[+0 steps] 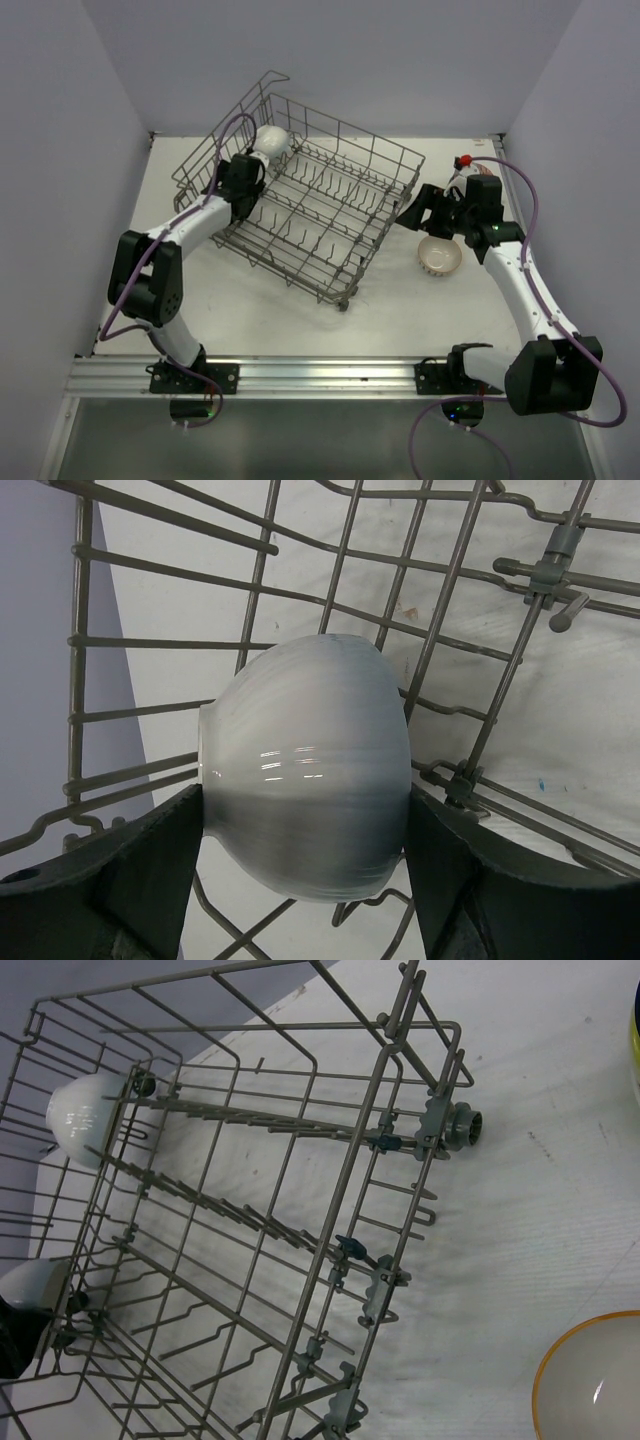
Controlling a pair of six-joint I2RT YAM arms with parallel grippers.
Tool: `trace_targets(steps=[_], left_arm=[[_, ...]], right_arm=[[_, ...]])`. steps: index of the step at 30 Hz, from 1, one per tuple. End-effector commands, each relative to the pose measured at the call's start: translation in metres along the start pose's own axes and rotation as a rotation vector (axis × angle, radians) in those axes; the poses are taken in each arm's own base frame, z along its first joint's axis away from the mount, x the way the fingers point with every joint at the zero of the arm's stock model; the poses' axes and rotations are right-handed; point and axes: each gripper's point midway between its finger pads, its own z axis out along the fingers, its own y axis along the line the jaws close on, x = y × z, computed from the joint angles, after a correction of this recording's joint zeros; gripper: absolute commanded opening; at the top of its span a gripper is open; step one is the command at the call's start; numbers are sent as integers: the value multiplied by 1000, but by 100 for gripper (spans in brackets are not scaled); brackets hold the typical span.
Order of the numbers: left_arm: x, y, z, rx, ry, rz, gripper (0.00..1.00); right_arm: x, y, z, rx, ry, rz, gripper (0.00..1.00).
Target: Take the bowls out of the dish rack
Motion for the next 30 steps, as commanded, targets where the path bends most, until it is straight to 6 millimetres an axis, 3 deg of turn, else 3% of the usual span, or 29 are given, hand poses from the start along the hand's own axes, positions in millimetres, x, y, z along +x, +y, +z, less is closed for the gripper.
trace_targets(steps=[1, 17, 30], left_arm=[[-23, 26, -18, -46, -59, -85, 28], [-49, 41, -57, -87, -108, -111, 12], [-106, 60, -112, -12, -265, -308, 6]], right_arm=[[-8, 3, -1, -18, -32, -17, 77], [-10, 7, -3, -30, -42, -17, 77], [-13, 7, -6, -23, -60, -26, 77]])
